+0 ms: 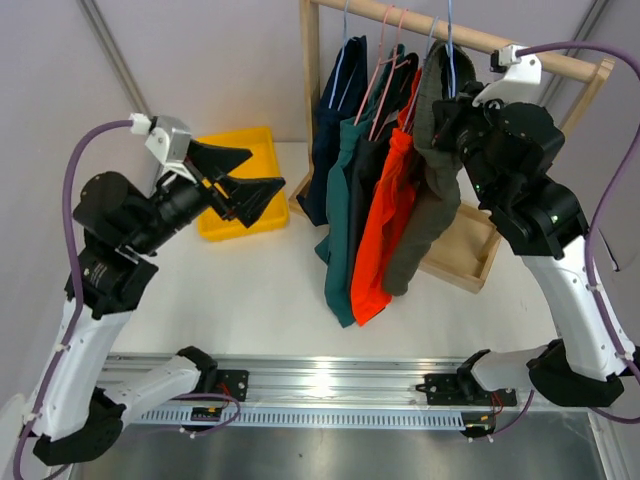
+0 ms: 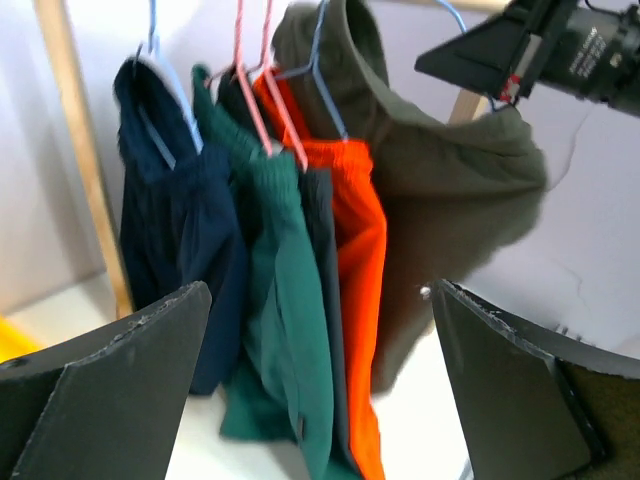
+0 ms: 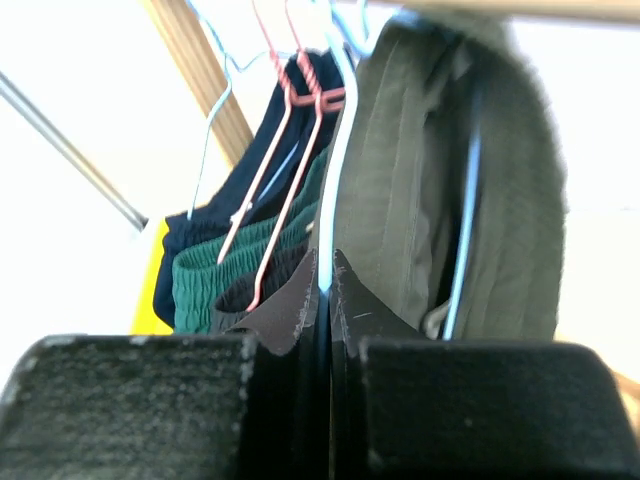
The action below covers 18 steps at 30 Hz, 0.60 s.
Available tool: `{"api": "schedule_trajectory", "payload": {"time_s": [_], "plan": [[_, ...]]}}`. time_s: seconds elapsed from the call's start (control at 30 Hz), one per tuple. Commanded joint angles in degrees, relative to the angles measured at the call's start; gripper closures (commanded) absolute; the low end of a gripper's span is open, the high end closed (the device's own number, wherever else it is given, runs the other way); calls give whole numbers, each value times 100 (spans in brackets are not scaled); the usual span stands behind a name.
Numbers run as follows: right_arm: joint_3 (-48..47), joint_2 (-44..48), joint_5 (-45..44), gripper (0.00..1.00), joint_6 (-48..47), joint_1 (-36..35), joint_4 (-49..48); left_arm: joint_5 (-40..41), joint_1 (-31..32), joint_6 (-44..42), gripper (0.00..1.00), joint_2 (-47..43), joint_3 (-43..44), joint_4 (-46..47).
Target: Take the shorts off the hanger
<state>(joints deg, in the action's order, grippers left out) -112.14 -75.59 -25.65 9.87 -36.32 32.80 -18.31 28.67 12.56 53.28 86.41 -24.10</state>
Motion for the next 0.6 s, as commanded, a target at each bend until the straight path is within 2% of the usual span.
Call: {"api": "schedule_trajectory", "payload": {"time_s": [0.0,0.1,0.13,0.23,0.3,0.33,0.37,0.47,0.57], "plan": [[-432,316,-318,100,-319,-147,-423,-60,393,36,1,323,-26,405],[-143,483,-519,100,-223,-323,-423,571,1586,-262,1,543,-203,625],[6,649,-659,100,-196,-358,-458,1131,2294,-358,0,622,-308,652],[674,984,-844,100,-47,-420,-651,2081,3334,-552,1,921,-492,897],[1008,1064,-898,100,119,-429,-696,2418,3923,-570,1,1148,-529,1187],[1079,1108,-889,100,190,-429,-687,2672,3927,-622,1,1246,-538,1266],[1141,1143,-898,100,252,-429,-652,3231,4293,-745,1,1351,-494,1328],[1343,1213,-942,100,445,-464,-660,4033,4788,-983,1,1773,-424,1679],[1431,1231,-1065,100,507,-499,-660,4344,5043,-1124,1,2125,-371,2057]]}}
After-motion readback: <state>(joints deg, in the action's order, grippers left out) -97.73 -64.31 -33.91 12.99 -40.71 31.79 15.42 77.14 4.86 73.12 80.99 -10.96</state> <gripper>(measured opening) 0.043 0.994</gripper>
